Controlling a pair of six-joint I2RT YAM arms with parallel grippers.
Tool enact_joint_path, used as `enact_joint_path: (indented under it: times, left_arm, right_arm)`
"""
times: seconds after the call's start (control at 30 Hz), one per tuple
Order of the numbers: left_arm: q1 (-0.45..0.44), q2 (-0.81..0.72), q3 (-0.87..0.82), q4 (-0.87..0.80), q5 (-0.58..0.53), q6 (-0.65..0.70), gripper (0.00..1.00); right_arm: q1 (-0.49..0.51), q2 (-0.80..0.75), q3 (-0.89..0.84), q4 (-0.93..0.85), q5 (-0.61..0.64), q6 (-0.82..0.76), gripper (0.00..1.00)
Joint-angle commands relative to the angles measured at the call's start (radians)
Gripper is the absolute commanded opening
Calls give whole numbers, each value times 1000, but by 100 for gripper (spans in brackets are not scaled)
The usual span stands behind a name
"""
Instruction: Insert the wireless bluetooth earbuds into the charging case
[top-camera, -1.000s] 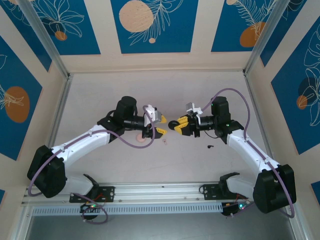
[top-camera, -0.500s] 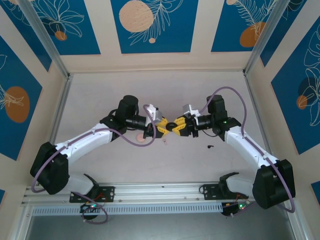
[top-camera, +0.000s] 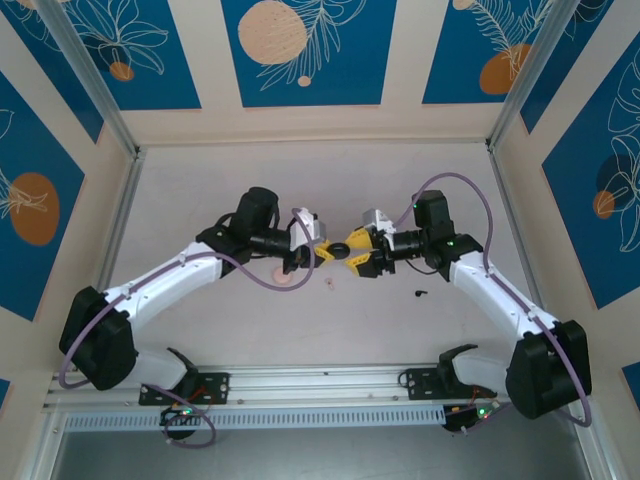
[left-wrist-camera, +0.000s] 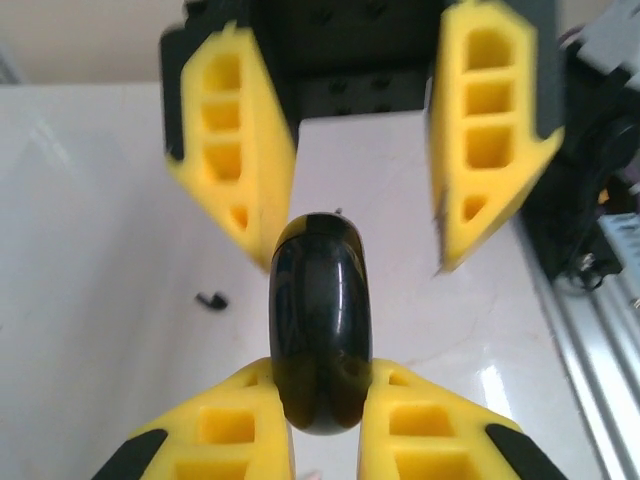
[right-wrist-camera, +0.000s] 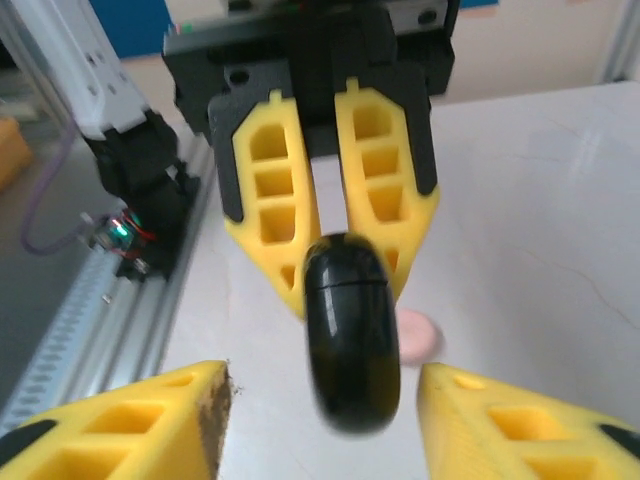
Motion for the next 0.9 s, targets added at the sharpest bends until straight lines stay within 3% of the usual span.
enact_joint_path:
  times: [0.0, 0.1, 0.2, 0.63, 0.77, 0.87]
  left_arm:
    - [-24, 2, 105, -289, -207, 164, 14]
    - [-42, 32, 165, -404, -300, 217, 15]
    - [-54, 43, 193, -444, -334, 246, 15]
    - [-81, 39, 201, -443, -287, 250, 16]
    - [-83, 41, 202, -437, -283, 242, 16]
    - [-83, 34, 195, -413, -269, 230, 18]
  right_arm:
    - [41, -66, 52, -132, 191, -120, 56]
    - [96, -60, 87, -192, 295, -184, 57]
    - [137, -25, 114, -201, 313, -201, 57]
    - [180, 136, 172, -131, 241, -197, 55]
    - [179, 150, 180, -128, 216, -198, 44]
    - [177, 160, 189, -153, 201, -219, 24]
